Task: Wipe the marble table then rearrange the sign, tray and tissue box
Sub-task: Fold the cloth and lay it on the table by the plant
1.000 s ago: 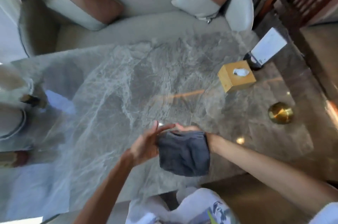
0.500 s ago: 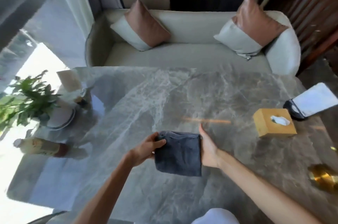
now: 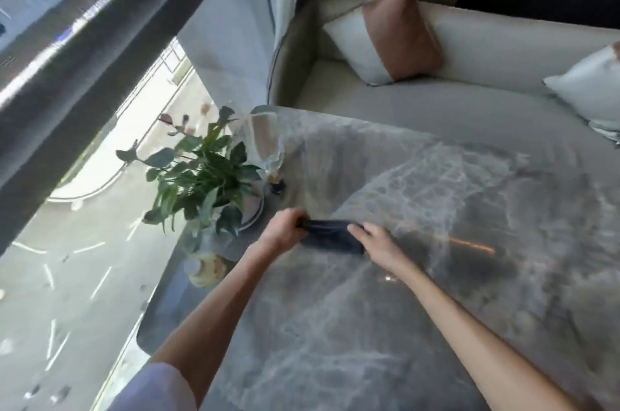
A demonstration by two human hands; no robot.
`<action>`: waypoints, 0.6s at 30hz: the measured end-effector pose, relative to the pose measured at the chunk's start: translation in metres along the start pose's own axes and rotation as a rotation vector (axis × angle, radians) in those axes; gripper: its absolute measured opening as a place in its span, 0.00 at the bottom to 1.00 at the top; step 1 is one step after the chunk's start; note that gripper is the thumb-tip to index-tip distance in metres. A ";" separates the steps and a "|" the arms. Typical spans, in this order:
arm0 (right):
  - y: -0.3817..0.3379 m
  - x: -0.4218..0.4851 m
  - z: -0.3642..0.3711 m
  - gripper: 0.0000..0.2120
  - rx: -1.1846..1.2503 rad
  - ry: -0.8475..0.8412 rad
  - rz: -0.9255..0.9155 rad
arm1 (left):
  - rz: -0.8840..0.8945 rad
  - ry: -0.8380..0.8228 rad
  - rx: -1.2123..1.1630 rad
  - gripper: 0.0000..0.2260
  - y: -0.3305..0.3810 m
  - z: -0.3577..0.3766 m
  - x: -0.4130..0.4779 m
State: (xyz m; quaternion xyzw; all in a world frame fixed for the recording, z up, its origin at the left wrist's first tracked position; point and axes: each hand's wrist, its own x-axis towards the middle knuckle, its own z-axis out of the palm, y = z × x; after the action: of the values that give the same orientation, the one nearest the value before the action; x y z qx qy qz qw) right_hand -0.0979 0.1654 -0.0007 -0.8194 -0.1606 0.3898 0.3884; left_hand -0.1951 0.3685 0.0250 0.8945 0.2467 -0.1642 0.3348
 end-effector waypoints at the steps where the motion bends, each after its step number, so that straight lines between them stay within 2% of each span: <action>1: -0.007 0.017 0.007 0.16 -0.049 0.084 -0.063 | 0.030 0.057 0.053 0.08 -0.003 -0.008 0.014; 4: -0.004 0.049 0.029 0.14 -0.209 0.326 -0.331 | 0.085 0.194 0.150 0.11 -0.014 -0.009 0.040; 6: 0.014 0.059 0.050 0.16 -0.305 0.405 -0.402 | 0.084 0.219 0.225 0.10 -0.029 0.012 0.046; 11: 0.076 0.053 0.103 0.15 -0.406 0.297 -0.279 | -0.031 0.026 0.374 0.12 -0.061 0.067 0.032; 15: 0.091 0.047 0.113 0.17 -0.543 0.305 -0.328 | -0.014 0.046 0.418 0.14 -0.070 0.075 0.019; 18: 0.090 0.035 0.114 0.22 -0.666 0.293 -0.304 | -0.069 0.036 0.335 0.13 -0.064 0.076 0.017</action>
State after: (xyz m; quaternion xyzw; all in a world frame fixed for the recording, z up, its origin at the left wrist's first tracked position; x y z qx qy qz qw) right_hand -0.1662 0.1853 -0.1329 -0.9144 -0.3407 0.1331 0.1732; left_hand -0.2259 0.3647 -0.0705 0.9315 0.2525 -0.1985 0.1709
